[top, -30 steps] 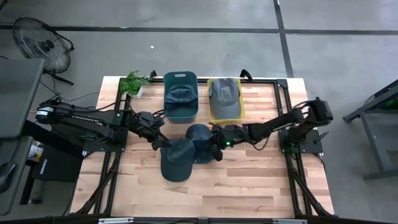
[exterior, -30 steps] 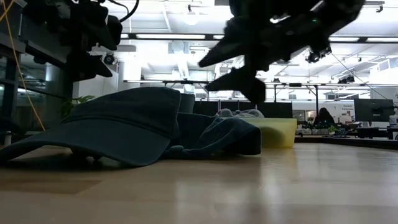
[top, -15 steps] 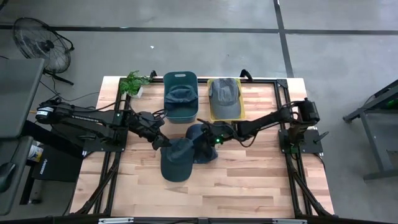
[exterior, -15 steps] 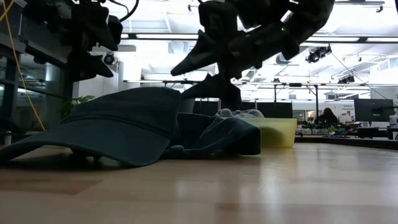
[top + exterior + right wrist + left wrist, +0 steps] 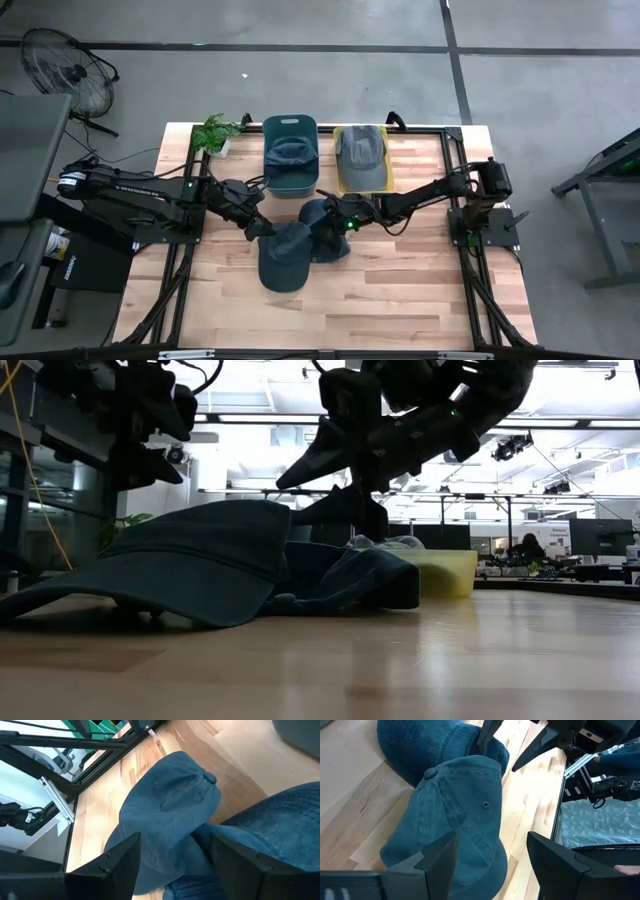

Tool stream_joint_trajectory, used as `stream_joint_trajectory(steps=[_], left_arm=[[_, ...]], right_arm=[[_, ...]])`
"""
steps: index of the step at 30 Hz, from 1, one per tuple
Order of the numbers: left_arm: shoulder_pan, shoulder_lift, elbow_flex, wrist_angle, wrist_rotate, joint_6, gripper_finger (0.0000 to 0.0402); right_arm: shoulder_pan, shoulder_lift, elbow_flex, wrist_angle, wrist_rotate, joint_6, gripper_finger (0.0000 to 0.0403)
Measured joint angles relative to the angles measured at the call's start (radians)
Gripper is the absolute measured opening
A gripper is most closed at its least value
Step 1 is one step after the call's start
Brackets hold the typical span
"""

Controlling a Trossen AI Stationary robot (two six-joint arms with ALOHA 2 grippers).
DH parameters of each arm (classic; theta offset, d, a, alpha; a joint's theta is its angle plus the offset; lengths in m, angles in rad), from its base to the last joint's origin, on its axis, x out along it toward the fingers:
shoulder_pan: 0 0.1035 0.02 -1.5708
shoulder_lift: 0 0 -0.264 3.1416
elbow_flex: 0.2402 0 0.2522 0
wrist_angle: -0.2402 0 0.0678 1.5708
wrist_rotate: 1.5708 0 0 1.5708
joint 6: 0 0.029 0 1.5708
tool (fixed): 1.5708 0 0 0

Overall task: Pick & Place hat
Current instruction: Put the left blue cap into the blue bin

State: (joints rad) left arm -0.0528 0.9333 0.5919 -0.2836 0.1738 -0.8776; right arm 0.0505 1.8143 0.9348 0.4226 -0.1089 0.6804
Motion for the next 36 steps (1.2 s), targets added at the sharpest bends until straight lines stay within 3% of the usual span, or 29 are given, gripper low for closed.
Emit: stream_joint_trajectory(steps=[7,17,36], left_arm=[[0.000,0.000,0.000,0.000,0.000,0.000,0.0234],[0.000,0.000,0.001,0.005,0.003,0.000,0.0234],[0.000,0.000,0.001,0.062,0.026,0.000,0.0234]], right_arm=[[0.000,0.034,0.009,0.013,-0.013,0.016,0.0228],[0.000,0.145,0.137,0.015,-0.062,0.010,0.0228],[-0.024,0.243,0.279,0.005,-0.225,-0.008,0.0213]])
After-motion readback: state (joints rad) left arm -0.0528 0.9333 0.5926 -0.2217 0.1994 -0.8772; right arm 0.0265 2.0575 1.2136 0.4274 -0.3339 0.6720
